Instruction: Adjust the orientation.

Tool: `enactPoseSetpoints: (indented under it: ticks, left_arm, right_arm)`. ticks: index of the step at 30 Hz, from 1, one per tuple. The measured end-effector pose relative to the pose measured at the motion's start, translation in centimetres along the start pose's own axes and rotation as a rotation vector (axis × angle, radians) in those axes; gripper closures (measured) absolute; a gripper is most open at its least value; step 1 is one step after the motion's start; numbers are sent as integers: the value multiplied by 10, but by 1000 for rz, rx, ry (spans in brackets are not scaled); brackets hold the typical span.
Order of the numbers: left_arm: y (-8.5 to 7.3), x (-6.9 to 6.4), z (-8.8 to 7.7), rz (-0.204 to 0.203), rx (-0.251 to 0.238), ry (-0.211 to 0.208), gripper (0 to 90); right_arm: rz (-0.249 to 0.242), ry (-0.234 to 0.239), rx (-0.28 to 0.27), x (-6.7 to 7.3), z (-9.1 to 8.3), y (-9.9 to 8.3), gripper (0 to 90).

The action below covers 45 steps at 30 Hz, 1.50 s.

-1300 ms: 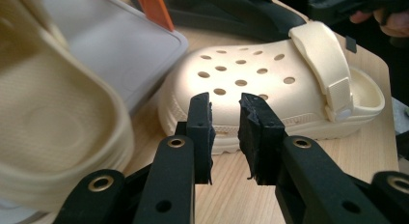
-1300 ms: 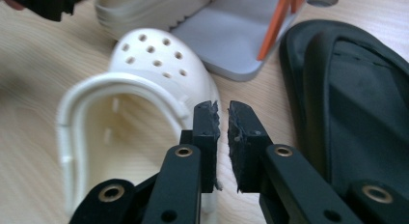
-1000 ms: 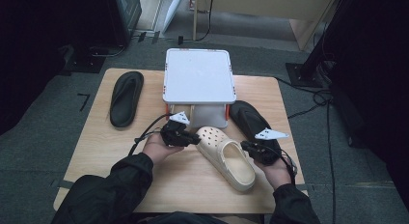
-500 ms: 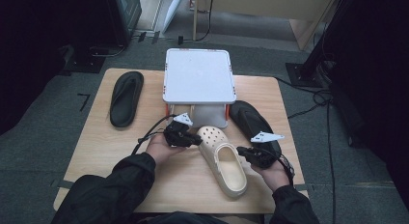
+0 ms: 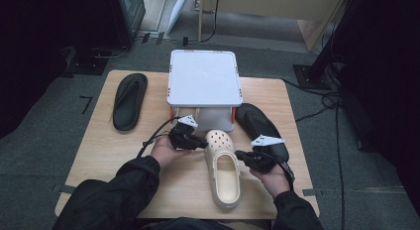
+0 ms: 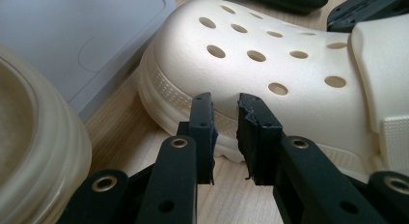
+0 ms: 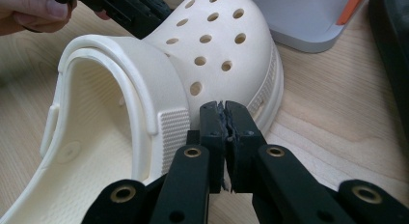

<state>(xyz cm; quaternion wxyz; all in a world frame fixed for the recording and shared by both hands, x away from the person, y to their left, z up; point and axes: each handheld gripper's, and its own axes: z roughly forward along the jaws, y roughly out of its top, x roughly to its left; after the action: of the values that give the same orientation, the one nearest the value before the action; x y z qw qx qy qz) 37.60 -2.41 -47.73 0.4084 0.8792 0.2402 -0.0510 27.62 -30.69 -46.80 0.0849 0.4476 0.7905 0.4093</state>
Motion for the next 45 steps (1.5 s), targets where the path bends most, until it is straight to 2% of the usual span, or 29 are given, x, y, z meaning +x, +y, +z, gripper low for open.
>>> enactPoseSetpoints:
  ticks: [4,10,16,18,21,24,27,30,32,36,40,42,45]
  left_arm:
    - [0,1,0,-5,-4,0,757]
    - [0,2,1,-25,-15,-9,765]
    - [3,1,-2,-12,-19,-2,738]
    - [6,1,-7,-9,-37,-15,726]
    - [10,-2,-16,-11,-57,-24,687]
    - [16,-4,-26,-2,-62,-13,639]
    - [18,-3,-35,-20,-91,-23,602]
    - [19,-3,-47,-18,-102,-32,578]
    - [21,-4,-54,-6,-100,-37,564]
    - [21,-6,-70,-7,-120,-42,540]
    - [22,-9,-82,20,-123,-10,531]
    - [23,-8,-85,15,-130,-7,525]
    - [23,-6,-91,12,-141,5,519]
  right_arm:
    - [-13,10,0,-1,1,0,852]
    - [14,19,-5,-3,4,0,853]
    - [6,1,-11,-3,2,3,800]
    - [1,13,-26,-2,-1,5,744]
    - [-14,23,-69,1,-8,12,710]
    - [-32,30,-100,6,-13,18,675]
    - [-45,44,-129,10,-20,23,659]
    - [-36,73,-159,17,-27,26,625]
    - [-50,91,-178,22,-29,27,608]
    - [-79,130,-159,32,-24,27,588]
    - [-88,154,-131,35,-19,25,574]
    - [-95,158,-114,36,-17,23,557]
    - [-110,160,-119,37,-17,21,530]
